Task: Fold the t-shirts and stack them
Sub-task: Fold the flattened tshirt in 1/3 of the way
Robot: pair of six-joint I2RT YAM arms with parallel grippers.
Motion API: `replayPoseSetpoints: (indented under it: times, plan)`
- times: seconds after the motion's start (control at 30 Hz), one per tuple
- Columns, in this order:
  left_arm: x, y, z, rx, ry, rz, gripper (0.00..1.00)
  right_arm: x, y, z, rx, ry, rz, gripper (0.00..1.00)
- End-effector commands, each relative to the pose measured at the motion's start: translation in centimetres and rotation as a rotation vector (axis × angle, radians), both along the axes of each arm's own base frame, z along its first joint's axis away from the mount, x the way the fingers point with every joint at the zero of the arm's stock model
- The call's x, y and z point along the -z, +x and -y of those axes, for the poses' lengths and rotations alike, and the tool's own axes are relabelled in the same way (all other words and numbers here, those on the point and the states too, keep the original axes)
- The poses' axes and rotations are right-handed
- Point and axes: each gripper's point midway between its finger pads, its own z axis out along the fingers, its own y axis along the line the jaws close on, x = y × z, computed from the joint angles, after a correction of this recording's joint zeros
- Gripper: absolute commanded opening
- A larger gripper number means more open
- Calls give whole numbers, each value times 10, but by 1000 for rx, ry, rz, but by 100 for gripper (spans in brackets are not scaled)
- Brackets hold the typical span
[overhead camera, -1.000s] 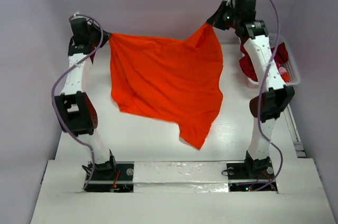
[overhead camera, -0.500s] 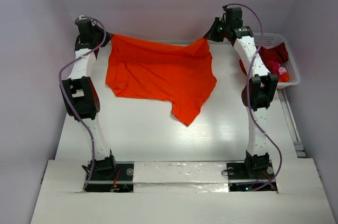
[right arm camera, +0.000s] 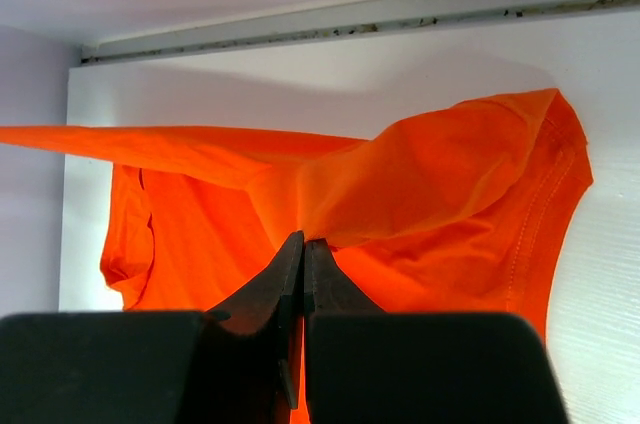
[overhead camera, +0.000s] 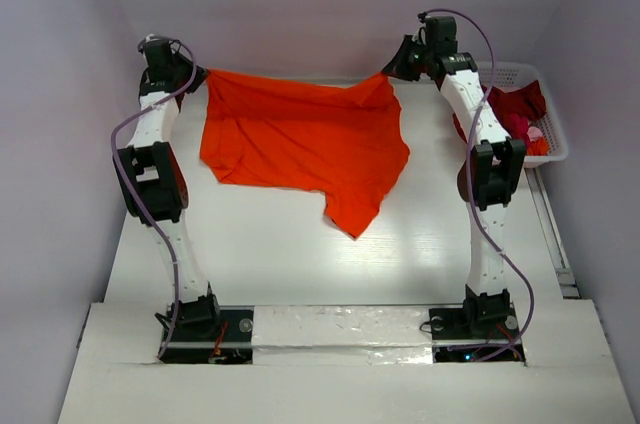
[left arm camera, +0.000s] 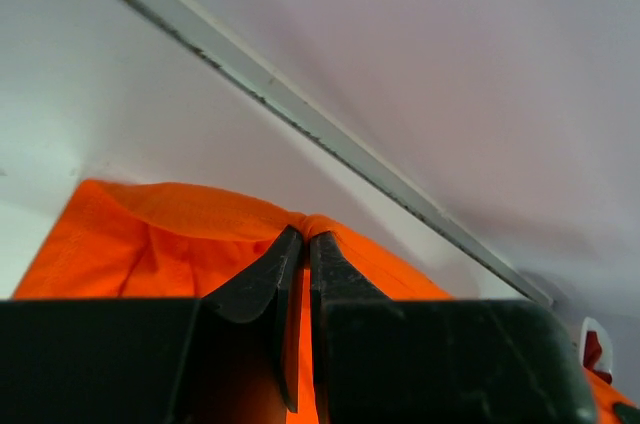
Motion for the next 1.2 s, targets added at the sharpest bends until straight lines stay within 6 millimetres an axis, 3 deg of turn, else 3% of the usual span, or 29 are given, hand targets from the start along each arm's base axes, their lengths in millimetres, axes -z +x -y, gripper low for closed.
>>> replayPoseSetpoints:
  times: [0.0, 0.1, 0.47, 0.7, 0.97, 1.17]
  plan:
    - [-26, 4, -15, -44, 35, 53, 0, -32, -5, -2, -24, 10, 85, 0]
    - [-19, 2, -18, -58, 41, 29, 0, -29, -7, -2, -26, 12, 72, 0]
    - [19, -4, -19, -54, 42, -77, 0, 19, -14, -12, -51, 65, -63, 0]
    - [42, -15, -19, -56, 51, -132, 0, 24, -15, -12, -36, 80, -83, 0]
    - [64, -22, -22, -73, 60, -210, 0, 50, -18, -11, 2, 96, -163, 0]
    - [73, -29, -26, -91, 67, -257, 0, 60, -20, -6, 33, 127, -211, 0]
